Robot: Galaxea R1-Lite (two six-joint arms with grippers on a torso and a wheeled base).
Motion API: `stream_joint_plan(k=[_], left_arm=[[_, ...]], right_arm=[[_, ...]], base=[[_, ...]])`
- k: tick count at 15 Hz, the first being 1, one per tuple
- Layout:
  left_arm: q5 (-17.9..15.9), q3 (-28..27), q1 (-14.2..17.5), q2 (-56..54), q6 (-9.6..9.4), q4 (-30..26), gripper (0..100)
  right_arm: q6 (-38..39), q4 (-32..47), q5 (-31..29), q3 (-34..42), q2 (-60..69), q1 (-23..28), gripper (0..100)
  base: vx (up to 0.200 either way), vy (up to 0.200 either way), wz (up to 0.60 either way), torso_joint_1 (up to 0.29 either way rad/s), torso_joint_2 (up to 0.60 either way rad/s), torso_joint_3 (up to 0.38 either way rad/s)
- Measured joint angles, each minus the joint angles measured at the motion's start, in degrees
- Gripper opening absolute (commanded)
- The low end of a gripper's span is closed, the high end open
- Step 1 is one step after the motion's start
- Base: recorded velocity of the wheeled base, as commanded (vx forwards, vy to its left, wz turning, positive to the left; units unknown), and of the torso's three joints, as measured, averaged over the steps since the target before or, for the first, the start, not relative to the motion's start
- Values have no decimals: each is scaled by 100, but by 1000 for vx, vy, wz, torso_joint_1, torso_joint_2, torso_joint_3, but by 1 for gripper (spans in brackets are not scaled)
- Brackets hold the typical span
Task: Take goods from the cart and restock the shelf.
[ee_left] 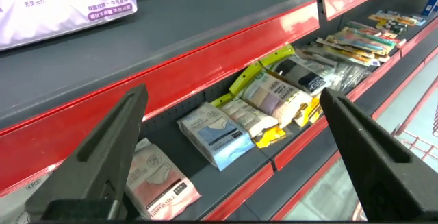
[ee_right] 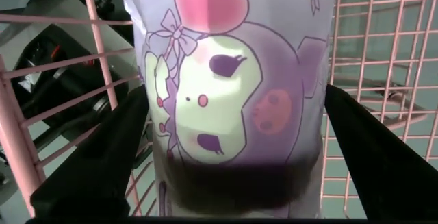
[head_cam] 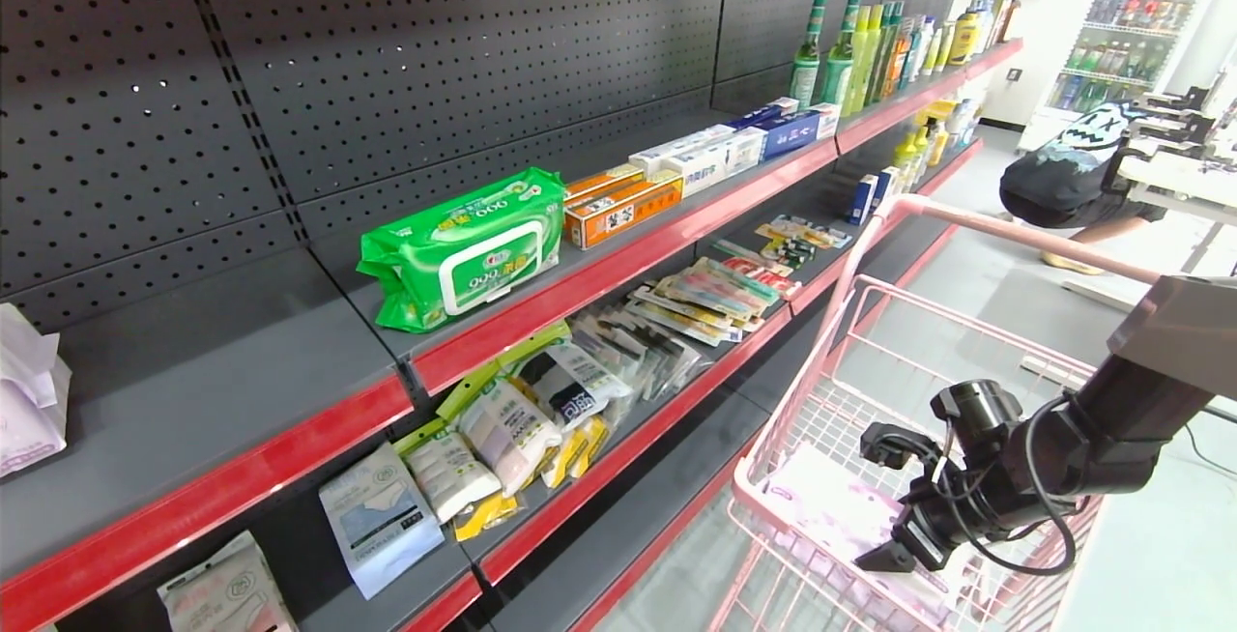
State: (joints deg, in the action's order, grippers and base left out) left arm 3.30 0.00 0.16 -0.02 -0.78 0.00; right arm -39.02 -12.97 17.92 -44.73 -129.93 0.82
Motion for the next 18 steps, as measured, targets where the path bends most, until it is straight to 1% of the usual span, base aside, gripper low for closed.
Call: stream_joint_plan(k=[4, 5, 13, 16, 18], left_arm=[[-2, 0, 0, 0, 5, 0, 100], [0, 0, 0, 0, 2, 0, 100], [-2, 0, 0, 0, 10, 0, 100], [-5, 0, 0, 0, 10, 0, 100], [-7, 0, 0, 0, 10, 0, 100]], right_arm=[[2, -22, -62, -55, -150, -11, 100], [7, -24, -63, -61, -168, -16, 0], [104, -33, -68, 20, -166, -38, 0], [427, 15, -108, 226, 171, -16, 0], [660, 2, -375, 250, 623, 26, 0]], base=[[0, 0, 0, 0, 0, 0], [0, 0, 0, 0, 0, 0], [0, 0, 0, 0, 0, 0], [0, 0, 0, 0, 0, 0], [0, 0, 0, 0, 0, 0]])
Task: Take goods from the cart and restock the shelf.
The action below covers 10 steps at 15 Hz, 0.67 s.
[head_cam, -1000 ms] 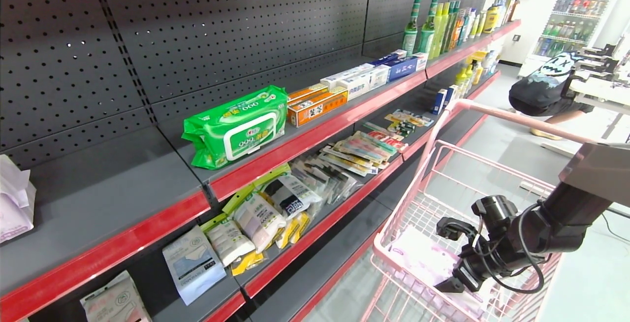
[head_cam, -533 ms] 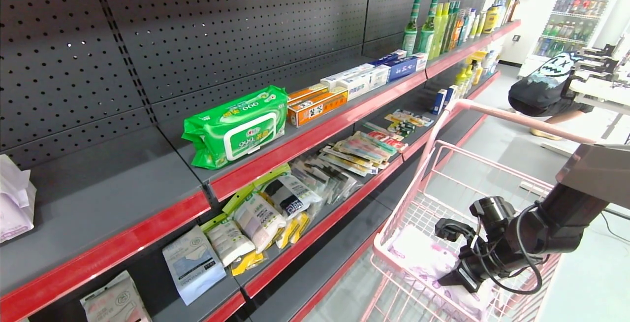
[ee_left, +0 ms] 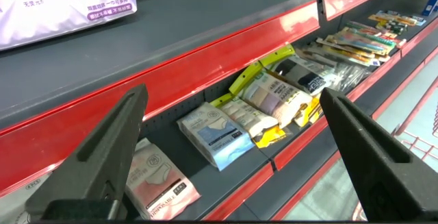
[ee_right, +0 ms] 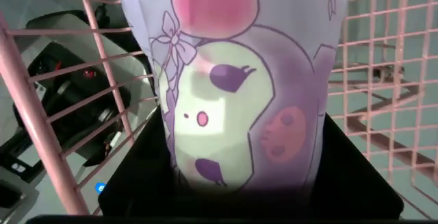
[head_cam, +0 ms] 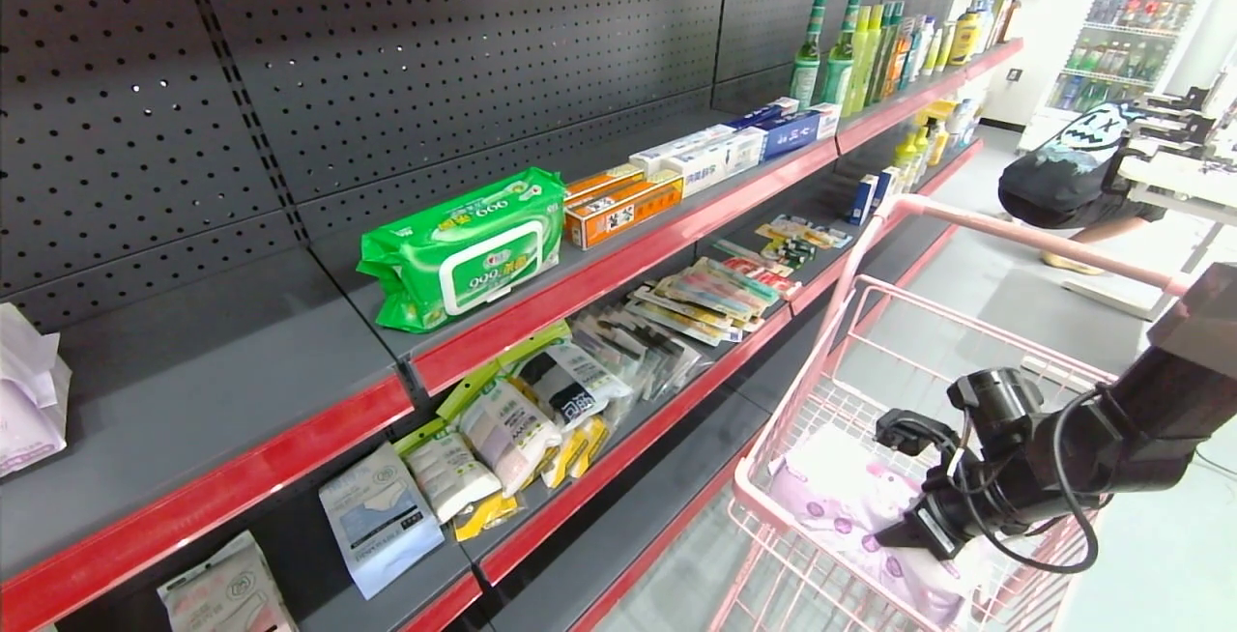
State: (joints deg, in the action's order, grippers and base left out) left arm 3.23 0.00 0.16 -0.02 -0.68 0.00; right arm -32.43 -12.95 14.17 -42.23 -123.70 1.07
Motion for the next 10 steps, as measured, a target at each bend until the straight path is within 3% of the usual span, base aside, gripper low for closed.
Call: stream_joint_plan(k=[6, 10], left_arm=[[-1, 0, 0, 2, -2, 0, 100], [0, 0, 0, 2, 0, 0, 100]], right_arm=[[1787, 15, -757, 119, 1353, 9, 0], [3377, 33, -1460, 224, 2470, -338, 0]], base=[[0, 0, 0, 0, 0, 0], [0, 0, 0, 0, 0, 0]])
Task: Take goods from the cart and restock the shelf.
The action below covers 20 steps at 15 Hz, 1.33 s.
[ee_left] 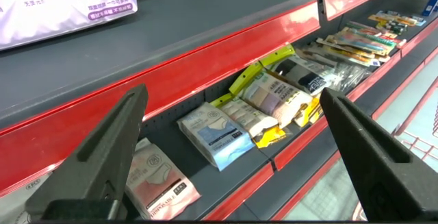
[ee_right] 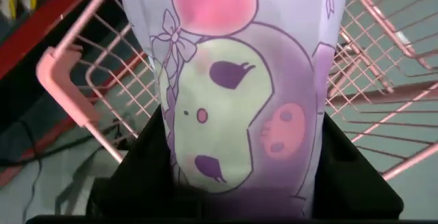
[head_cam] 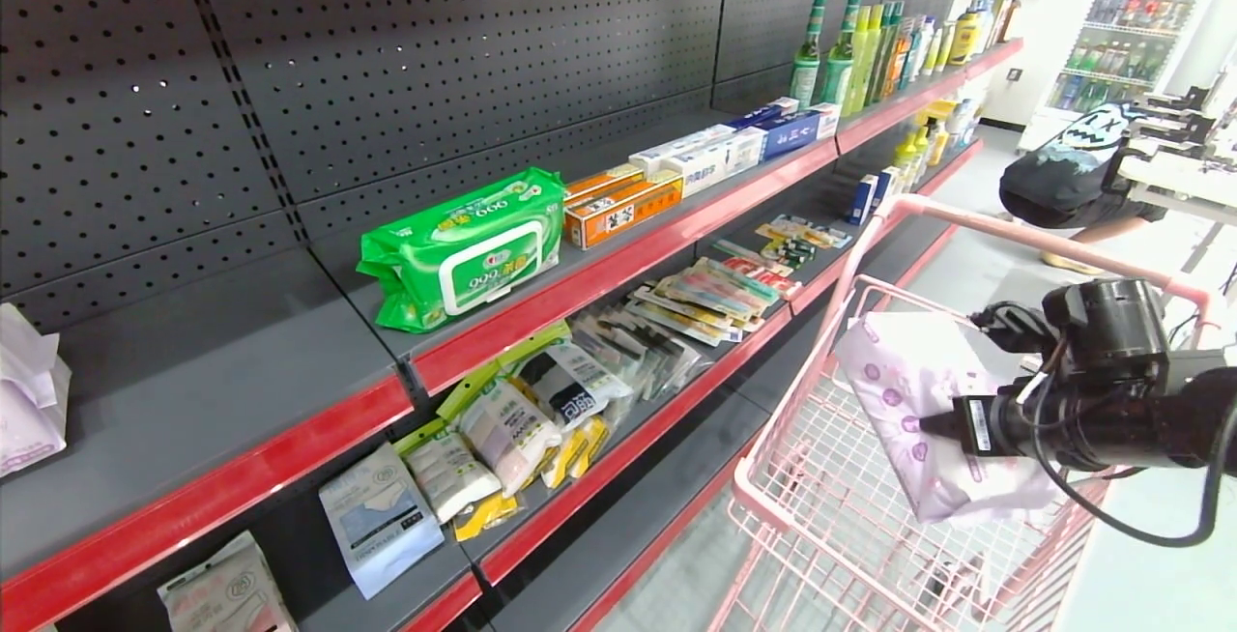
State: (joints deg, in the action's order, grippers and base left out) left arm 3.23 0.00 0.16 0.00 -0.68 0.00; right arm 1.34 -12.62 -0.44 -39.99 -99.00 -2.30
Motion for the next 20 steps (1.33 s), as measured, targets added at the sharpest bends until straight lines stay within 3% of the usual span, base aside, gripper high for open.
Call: stream_joint_plan(k=[6, 10, 14, 20], left_arm=[[-1, 0, 0, 0, 0, 0, 100], [-1, 0, 0, 0, -2, 2, 100], [0, 0, -2, 0, -2, 0, 100], [-1, 0, 0, 0, -2, 0, 100]], right_arm=[[308, 30, -1343, 853, 1788, -701, 0], [13, 52, -1471, 1248, 2765, -742, 0], [-273, 556, -1495, 1386, 3646, -677, 0], [-519, 573, -1530, 1425, 4098, -629, 0]], base=[[0, 0, 0, 0, 0, 0], [0, 0, 0, 161, -399, -221], [0, 0, 0, 178, -414, -234], [0, 0, 0, 168, -366, -207]])
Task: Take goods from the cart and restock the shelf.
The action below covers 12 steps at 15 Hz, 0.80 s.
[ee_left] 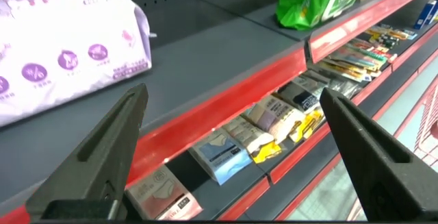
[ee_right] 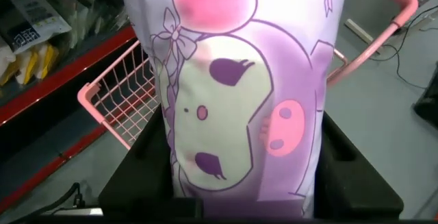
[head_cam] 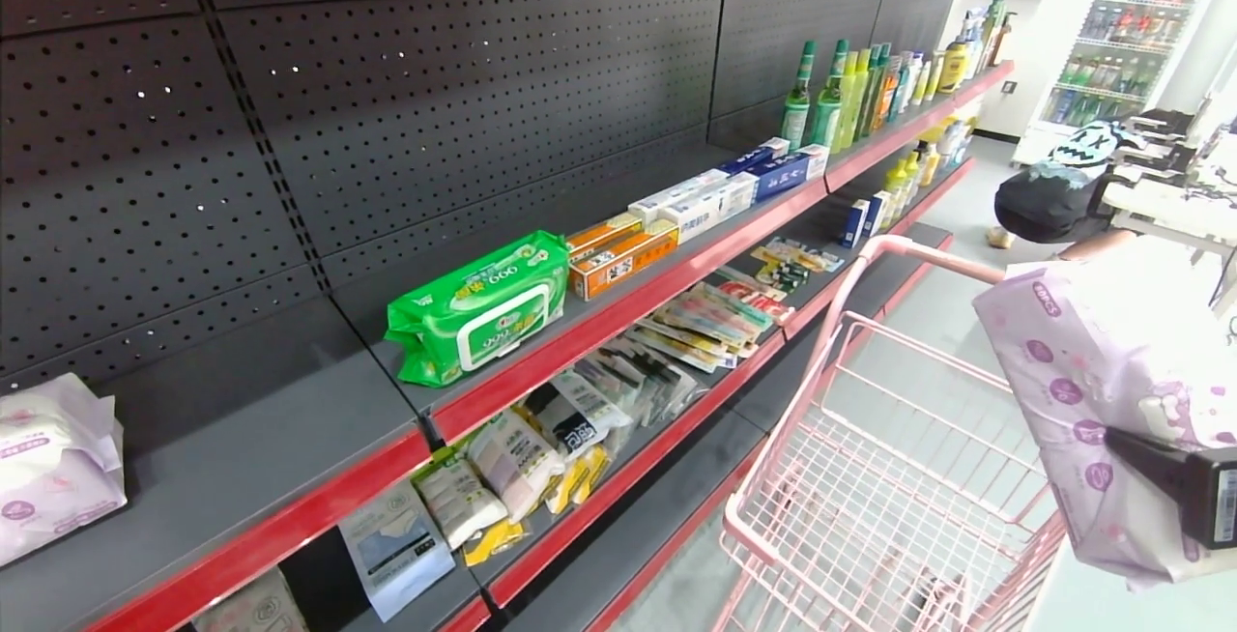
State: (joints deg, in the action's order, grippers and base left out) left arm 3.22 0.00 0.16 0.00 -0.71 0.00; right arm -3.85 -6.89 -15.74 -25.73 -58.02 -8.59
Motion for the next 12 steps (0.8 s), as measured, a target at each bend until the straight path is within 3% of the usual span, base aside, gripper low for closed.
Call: stream_joint_plan(k=[12], left_arm=[[1, 0, 0, 0, 2, 0, 100]], right_arm=[[0, -4, 4, 13, 39, 9, 0]], base=[[0, 0, 0, 150, -321, -172]])
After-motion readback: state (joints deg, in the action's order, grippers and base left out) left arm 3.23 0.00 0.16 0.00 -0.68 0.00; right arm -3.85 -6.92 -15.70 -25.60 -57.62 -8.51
